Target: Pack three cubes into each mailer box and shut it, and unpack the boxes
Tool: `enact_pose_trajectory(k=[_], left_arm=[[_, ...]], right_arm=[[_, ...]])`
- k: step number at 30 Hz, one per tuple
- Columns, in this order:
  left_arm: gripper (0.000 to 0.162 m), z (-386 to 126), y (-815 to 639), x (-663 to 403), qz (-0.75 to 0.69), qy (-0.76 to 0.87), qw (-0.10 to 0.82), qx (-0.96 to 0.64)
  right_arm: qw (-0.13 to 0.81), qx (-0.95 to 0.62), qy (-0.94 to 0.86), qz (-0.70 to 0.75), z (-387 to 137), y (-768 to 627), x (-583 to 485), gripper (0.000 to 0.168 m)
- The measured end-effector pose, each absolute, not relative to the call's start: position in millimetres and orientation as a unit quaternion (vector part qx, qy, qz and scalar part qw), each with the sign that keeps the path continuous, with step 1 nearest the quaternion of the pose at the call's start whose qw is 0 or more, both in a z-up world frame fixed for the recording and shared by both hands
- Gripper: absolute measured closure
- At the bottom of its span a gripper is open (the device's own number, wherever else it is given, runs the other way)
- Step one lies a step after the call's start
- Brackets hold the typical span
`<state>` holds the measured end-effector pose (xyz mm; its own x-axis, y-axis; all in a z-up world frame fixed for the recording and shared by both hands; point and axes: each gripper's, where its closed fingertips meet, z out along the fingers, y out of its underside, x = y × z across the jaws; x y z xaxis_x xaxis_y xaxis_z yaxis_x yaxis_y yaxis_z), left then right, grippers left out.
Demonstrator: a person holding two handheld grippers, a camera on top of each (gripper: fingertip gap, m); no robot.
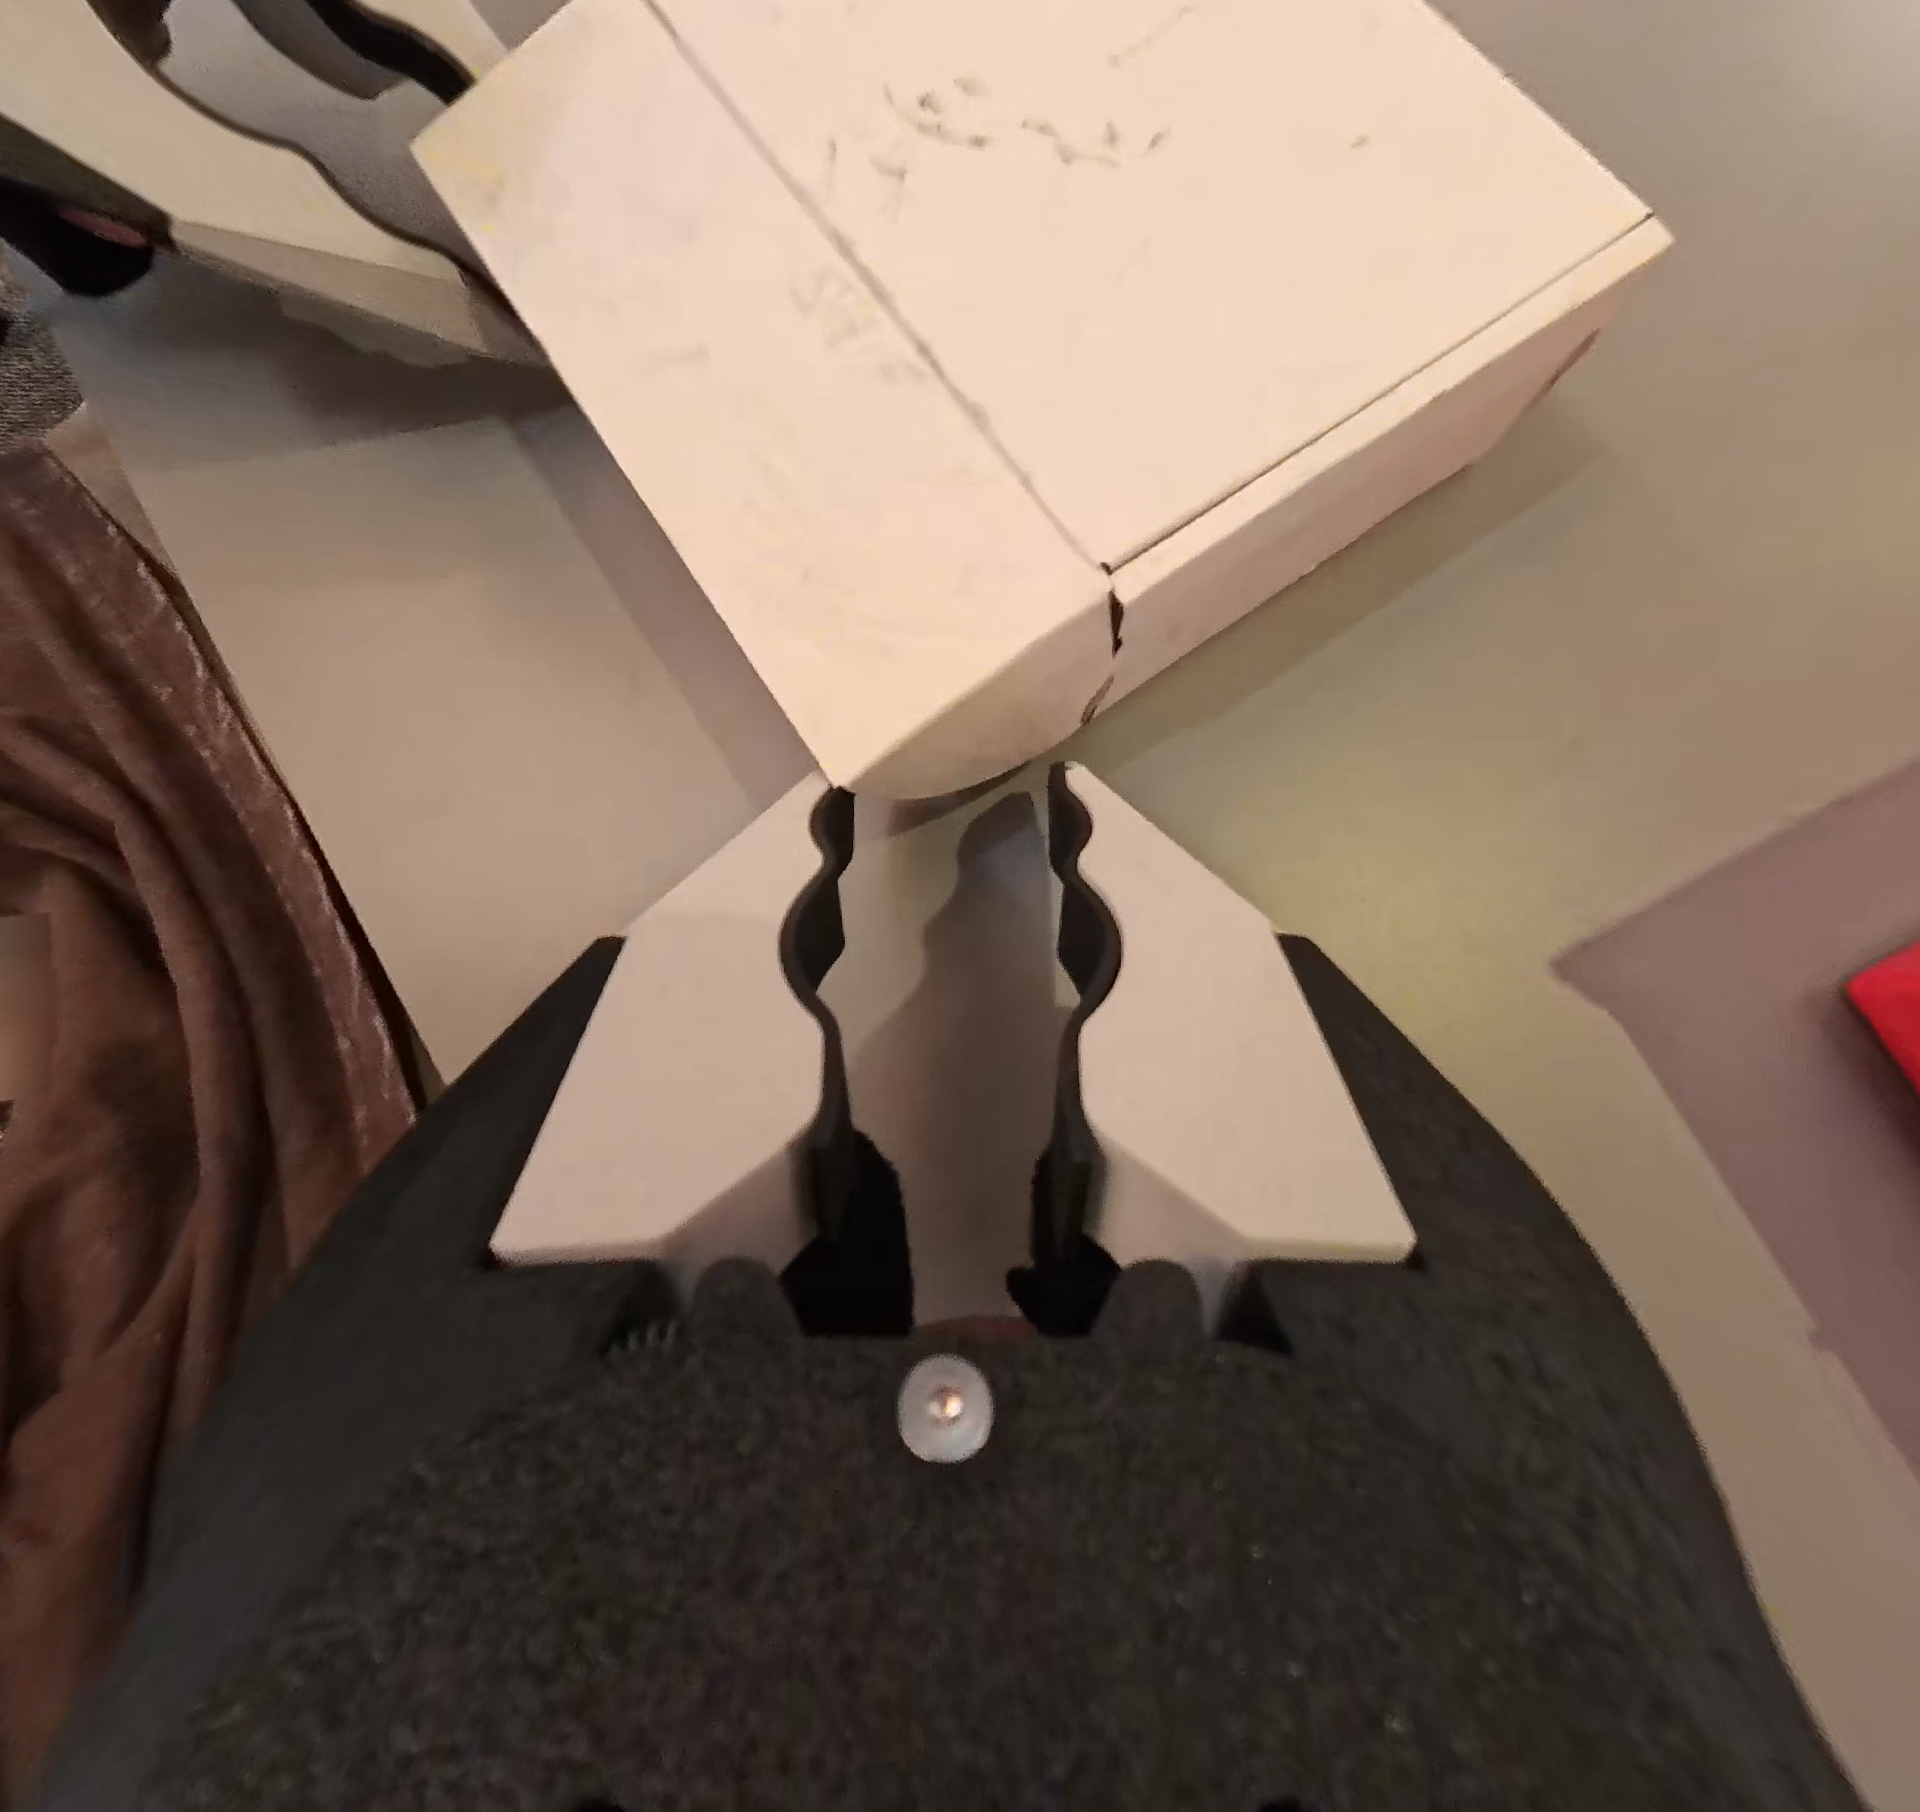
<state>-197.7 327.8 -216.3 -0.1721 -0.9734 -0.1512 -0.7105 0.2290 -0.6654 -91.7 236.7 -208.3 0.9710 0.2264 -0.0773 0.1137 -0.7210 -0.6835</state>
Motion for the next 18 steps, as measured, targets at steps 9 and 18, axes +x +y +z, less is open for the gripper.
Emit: enact_pose_trajectory(k=[9, 18], left_arm=[[0.133, -215.3, 321.8, -192.3, -0.237, 0.740, 0.291, -0.558], [0.130, -217.9, 332.6, -197.8, -0.226, 0.735, 0.286, -0.572]], right_arm=[[0.370, -0.919, -0.117, 0.070, -210.7, 243.7, -94.4, 0.128], [0.350, -0.930, -0.098, 0.048, -216.8, 237.0, -80.5, 0.127]])
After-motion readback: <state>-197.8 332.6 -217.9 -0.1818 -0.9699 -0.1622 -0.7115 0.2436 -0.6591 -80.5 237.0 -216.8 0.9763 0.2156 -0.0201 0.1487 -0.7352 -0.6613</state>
